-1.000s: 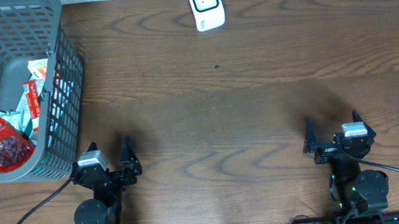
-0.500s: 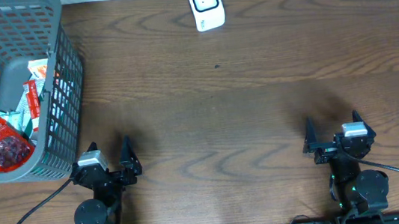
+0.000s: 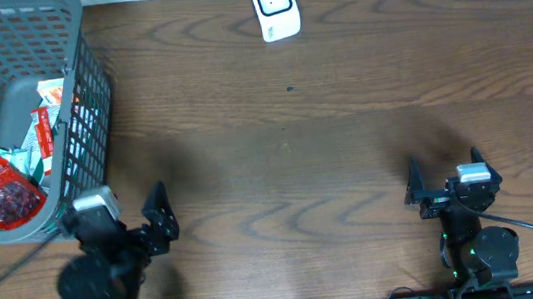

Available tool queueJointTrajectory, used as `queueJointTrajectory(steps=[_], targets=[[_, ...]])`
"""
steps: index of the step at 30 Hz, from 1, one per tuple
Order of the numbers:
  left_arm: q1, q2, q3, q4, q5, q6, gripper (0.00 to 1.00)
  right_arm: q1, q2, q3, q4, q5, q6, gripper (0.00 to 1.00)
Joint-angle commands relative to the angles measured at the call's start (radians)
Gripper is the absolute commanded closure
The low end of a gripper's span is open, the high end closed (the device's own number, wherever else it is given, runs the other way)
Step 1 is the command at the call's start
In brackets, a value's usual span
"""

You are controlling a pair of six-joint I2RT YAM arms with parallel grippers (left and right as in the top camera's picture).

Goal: Scan the item barcode
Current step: 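Raise the left gripper and reach down into the grey basket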

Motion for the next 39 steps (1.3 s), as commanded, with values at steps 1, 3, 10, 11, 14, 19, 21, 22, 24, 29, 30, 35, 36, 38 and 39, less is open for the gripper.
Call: queueJointTrajectory(steps=[1,3,10,11,14,19,21,22,24,29,30,35,36,38,39], targets=[[-0.001,0.264,0.343,-0.160,0.028,-0.003,0.18,-0.006,0.000,-0.002,-0.004,0.009,0.013,0.01],[-0.001,0.400,0.524,-0.277,0.027,0.015,0.18,-0.006,0.000,-0.002,-0.004,0.009,0.013,0.01],[0.012,0.891,1.272,-0.676,-0.177,0.045,0.18,-0.006,0.000,-0.002,-0.004,0.009,0.013,0.01],[0.023,0.946,1.351,-0.718,-0.199,0.045,0.18,-0.006,0.000,-0.002,-0.004,0.009,0.013,0.01],[0.074,1.103,1.541,-0.824,-0.191,0.045,0.18,-0.006,0.000,-0.002,-0.004,0.009,0.013,0.01],[0.195,1.248,1.590,-0.847,-0.182,0.044,0.18,-0.006,0.000,-0.002,-0.004,0.009,0.013,0.01],[0.261,1.284,1.590,-0.846,-0.182,0.027,0.18,-0.006,0.000,-0.002,-0.004,0.009,0.013,0.01],[0.297,1.300,1.590,-0.846,-0.182,0.010,0.18,-0.006,0.000,-0.002,-0.004,0.009,0.013,0.01],[0.381,1.336,1.589,-0.846,-0.182,-0.021,0.19,-0.006,0.000,-0.002,-0.004,0.009,0.013,0.01],[0.555,1.407,1.565,-0.855,-0.173,-0.057,0.19,-0.006,0.000,-0.002,-0.004,0.009,0.013,0.01],[0.586,1.421,1.555,-0.858,-0.148,-0.056,0.19,-0.006,0.000,-0.002,-0.004,0.009,0.013,0.01],[0.695,1.483,1.503,-0.852,-0.076,-0.046,0.19,-0.006,0.000,-0.002,-0.004,0.009,0.013,0.01],[0.705,1.489,1.492,-0.847,-0.076,-0.046,0.19,-0.006,0.000,-0.002,-0.004,0.009,0.013,0.01],[0.721,1.499,1.460,-0.832,-0.076,-0.046,0.19,-0.006,0.000,-0.002,-0.004,0.009,0.013,0.01],[0.725,1.500,1.444,-0.825,-0.076,-0.046,0.19,-0.006,0.000,-0.002,-0.004,0.009,0.013,0.01]])
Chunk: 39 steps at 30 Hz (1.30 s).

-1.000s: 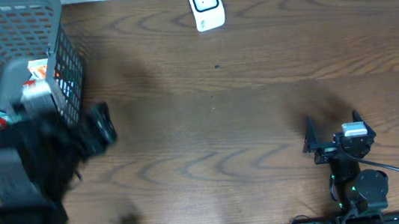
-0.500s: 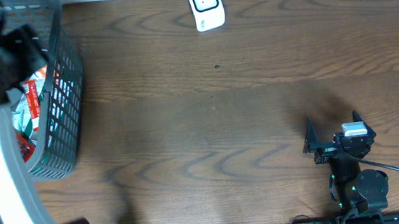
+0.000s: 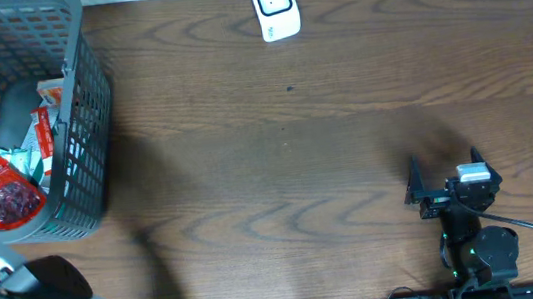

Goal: Scan the item barcode
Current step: 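Raise the left gripper and reach down into the grey basket, then close the left gripper on the red HACKS candy bag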

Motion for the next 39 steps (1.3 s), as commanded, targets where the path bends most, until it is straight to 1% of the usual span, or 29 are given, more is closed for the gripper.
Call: queueJointTrajectory(steps=[1,5,8,15,19,23,26,30,34,39], targets=[[0.021,0.018,-0.070,0.019,0.024,-0.013,0.19,-0.006,-0.003,-0.001,-0.003,0.006,0.013,0.01],[0.021,0.018,-0.186,0.087,0.008,-0.003,0.19,-0.006,-0.003,-0.001,-0.003,0.006,0.013,0.01],[0.021,0.018,-0.281,0.165,-0.031,0.037,0.19,-0.006,-0.003,-0.001,-0.003,0.006,0.013,0.01],[0.021,0.018,-0.442,0.304,-0.032,0.119,0.19,-0.006,-0.003,-0.001,-0.003,0.006,0.013,0.01],[0.021,0.018,-0.500,0.355,-0.032,0.147,0.19,-0.006,-0.003,-0.001,-0.003,0.006,0.013,0.01],[0.021,0.018,-0.562,0.421,-0.033,0.147,0.18,-0.006,-0.003,-0.001,-0.003,0.006,0.013,0.01],[0.021,0.019,-0.605,0.473,-0.040,0.175,0.18,-0.006,-0.003,-0.002,-0.003,0.006,0.013,0.01],[0.021,0.019,-0.618,0.485,-0.101,0.177,0.18,-0.006,-0.003,-0.001,-0.003,0.006,0.013,0.01],[0.024,0.019,-0.631,0.491,-0.109,0.178,0.18,-0.006,-0.003,-0.001,-0.003,0.006,0.013,0.01],[0.037,0.019,-0.690,0.547,-0.124,0.180,0.17,-0.006,-0.003,-0.001,-0.003,0.006,0.013,0.01]])
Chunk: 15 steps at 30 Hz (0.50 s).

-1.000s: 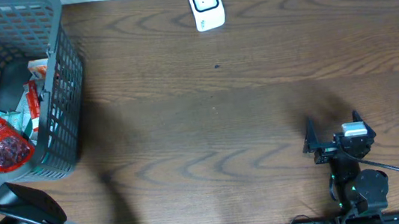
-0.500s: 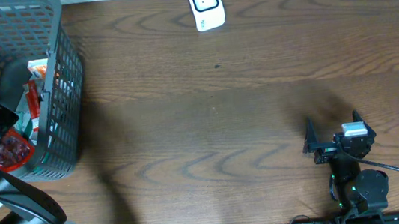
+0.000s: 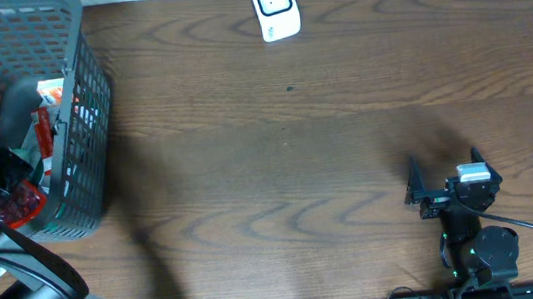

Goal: Scan the item barcode
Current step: 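Close the left gripper on the red HACKS candy bag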

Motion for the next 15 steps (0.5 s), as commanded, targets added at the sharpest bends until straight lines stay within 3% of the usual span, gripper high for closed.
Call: queueJointTrajectory(steps=[1,15], targets=[[0.017,0.006,-0.042,0.024,-0.031,0.013,0.17,-0.006,-0.003,-0.002,-0.003,0.007,0.013,0.01],[0.043,0.013,-0.099,0.093,-0.014,-0.014,0.17,-0.006,-0.003,-0.002,-0.003,0.006,0.013,0.01]])
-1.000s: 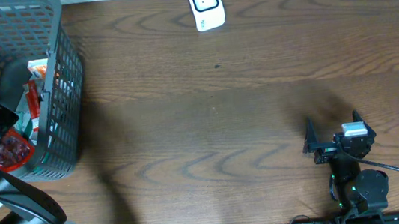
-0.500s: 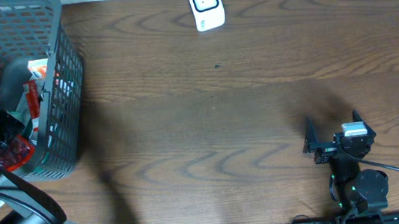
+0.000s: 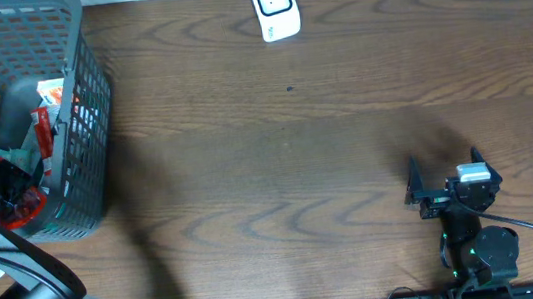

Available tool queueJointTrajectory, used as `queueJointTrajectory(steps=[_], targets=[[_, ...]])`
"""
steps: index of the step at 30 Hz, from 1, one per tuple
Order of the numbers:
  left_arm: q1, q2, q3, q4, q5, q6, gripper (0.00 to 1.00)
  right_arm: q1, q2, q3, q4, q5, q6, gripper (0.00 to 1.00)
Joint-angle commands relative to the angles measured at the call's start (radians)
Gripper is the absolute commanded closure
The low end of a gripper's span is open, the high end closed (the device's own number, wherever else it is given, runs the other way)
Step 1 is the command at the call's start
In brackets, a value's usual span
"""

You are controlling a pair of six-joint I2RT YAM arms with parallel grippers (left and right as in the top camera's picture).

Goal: Scan the item barcode
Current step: 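Close the left gripper on the red HACKS candy bag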

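A grey wire basket [image 3: 90, 99] stands at the table's far left. In it lies a red snack packet [image 3: 23, 205], mostly covered by my left gripper [image 3: 4, 184], which reaches down into the basket right over it. The dark wrist hides the fingers, so their state does not show. Other red and green packets [image 3: 45, 119] lie deeper in the basket. The white barcode scanner [image 3: 274, 6] with a dark window stands at the far edge, centre. My right gripper [image 3: 443, 163] rests open and empty near the front right.
The basket's tall mesh walls enclose the left gripper. A black cable loops off the right arm's base at the front right. The brown wooden table [image 3: 285, 137] stretches between basket, scanner and right arm.
My left gripper has shifted slightly toward the front of the basket and now covers more of the red packet. The right arm, scanner and basket have not moved.
My left gripper first rested open at the table's front left, outside the basket, with the red packet in full view. Then the arm was swung out to the left edge. Then the gripper was inside the basket above the red packet, and now sits lower on it.
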Motion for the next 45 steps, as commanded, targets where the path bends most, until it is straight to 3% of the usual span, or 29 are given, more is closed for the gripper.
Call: queueJointTrajectory(steps=[1,6,10,13,20,23,32,45], targets=[[0.008,0.014,-0.012,0.003,0.014,-0.013,0.17,-0.006,-0.003,-0.001,-0.003,0.006,0.013,0.01],[0.007,0.017,-0.021,0.013,0.075,-0.013,0.18,-0.006,-0.003,-0.001,-0.003,0.006,0.013,0.01],[0.007,0.017,-0.021,0.013,0.125,-0.013,0.28,-0.006,-0.003,-0.001,-0.003,0.006,0.013,0.01],[0.007,0.017,-0.021,0.013,0.153,-0.013,0.46,-0.006,-0.003,-0.001,-0.003,0.006,0.013,0.01],[0.007,0.017,-0.021,0.013,0.153,-0.013,0.75,-0.006,-0.003,-0.001,-0.003,0.006,0.013,0.01],[0.007,0.017,-0.021,0.013,0.156,-0.013,0.92,-0.006,-0.003,-0.001,-0.003,0.006,0.013,0.01],[0.007,-0.035,0.041,-0.003,0.261,-0.074,0.93,-0.006,-0.003,-0.001,-0.003,0.006,0.013,0.01],[0.007,-0.379,0.064,0.037,0.261,-0.224,0.93,-0.006,-0.003,-0.001,-0.003,0.006,0.013,0.01]])
